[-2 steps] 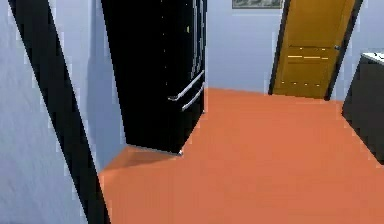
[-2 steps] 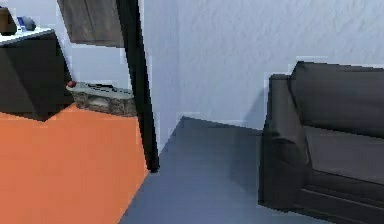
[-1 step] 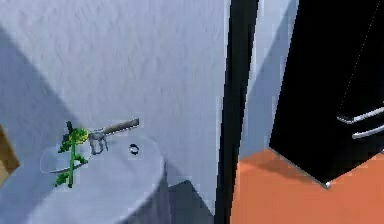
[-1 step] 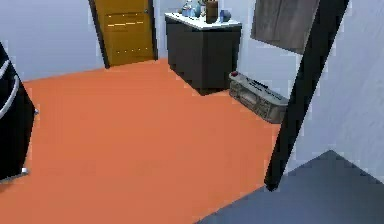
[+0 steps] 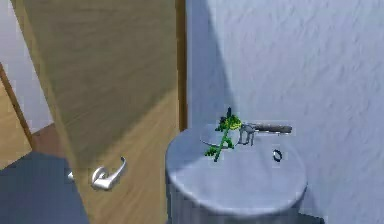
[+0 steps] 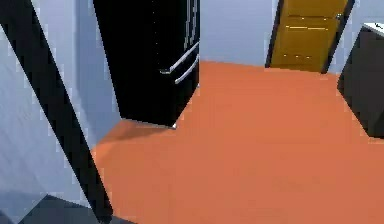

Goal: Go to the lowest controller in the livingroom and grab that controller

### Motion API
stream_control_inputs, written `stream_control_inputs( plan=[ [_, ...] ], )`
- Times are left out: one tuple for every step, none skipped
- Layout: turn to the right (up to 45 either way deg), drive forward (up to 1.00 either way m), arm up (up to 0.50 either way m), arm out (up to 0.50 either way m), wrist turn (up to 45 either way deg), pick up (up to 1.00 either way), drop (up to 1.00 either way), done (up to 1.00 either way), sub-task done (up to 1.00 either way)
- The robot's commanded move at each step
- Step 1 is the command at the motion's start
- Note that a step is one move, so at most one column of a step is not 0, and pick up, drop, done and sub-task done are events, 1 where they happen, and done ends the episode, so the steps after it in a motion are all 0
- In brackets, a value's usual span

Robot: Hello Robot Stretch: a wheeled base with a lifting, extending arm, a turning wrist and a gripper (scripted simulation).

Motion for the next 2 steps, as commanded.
stream_control_inputs(
  plan=[
    [-45.0,0.00,0.00,0.00,0.0,0.00,0.00,0.00,0.00],
    [-45.0,0.00,0.00,0.00,0.0,0.00,0.00,0.00,0.00]
  ],
)
